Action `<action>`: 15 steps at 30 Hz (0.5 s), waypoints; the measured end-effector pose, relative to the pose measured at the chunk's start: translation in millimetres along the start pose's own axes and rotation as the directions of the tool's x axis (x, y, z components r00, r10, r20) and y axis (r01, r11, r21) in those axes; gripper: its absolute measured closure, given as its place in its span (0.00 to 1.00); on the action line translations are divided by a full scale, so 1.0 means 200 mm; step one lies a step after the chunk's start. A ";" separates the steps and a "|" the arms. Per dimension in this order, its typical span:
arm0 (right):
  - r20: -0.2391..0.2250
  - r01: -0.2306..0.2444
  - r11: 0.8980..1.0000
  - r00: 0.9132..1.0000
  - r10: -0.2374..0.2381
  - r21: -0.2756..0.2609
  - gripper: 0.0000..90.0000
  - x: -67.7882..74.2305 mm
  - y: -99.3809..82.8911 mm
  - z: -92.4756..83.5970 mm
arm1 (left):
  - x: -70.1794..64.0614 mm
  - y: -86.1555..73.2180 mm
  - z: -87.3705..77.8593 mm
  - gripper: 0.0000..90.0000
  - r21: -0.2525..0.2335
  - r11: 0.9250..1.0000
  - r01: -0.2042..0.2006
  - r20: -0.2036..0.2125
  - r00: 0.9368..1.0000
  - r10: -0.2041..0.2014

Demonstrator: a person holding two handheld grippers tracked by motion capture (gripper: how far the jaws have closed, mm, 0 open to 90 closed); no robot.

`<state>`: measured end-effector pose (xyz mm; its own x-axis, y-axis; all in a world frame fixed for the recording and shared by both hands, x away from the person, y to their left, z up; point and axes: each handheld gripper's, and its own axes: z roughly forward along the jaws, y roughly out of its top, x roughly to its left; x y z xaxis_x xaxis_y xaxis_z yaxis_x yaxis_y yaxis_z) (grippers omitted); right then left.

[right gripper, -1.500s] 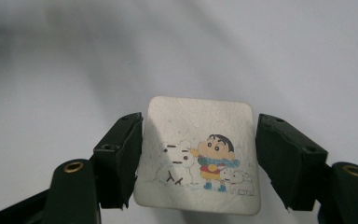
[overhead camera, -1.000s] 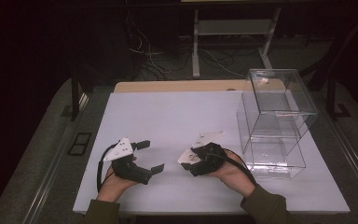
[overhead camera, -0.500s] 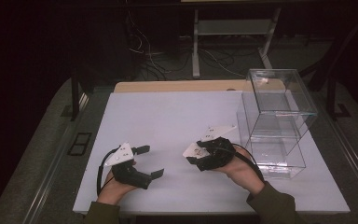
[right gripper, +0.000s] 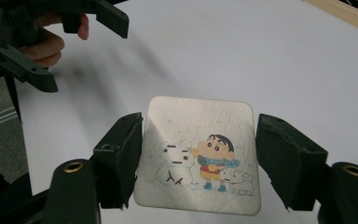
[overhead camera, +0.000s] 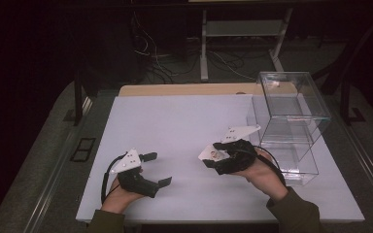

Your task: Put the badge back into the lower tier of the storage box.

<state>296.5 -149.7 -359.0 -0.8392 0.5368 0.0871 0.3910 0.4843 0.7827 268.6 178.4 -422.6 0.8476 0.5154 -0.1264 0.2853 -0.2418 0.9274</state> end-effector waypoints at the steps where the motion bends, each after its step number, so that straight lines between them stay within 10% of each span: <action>1: -0.002 0.001 1.000 1.000 -0.001 -0.005 0.36 -0.01 0.00 -0.01 | 0.00 0.00 0.00 0.00 0.001 1.000 -0.002 0.000 1.000 0.002; 15: -0.010 0.007 0.999 1.000 -0.008 -0.035 0.36 -0.05 -0.05 -0.15 | -0.01 0.00 0.01 0.00 0.000 1.000 0.004 -0.011 1.000 -0.004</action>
<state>289.7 -181.2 -348.4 -0.8458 0.5262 0.0874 0.3716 0.4637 0.8043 268.6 176.6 -422.6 0.8413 0.5255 -0.1267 0.2890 -0.2393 0.9269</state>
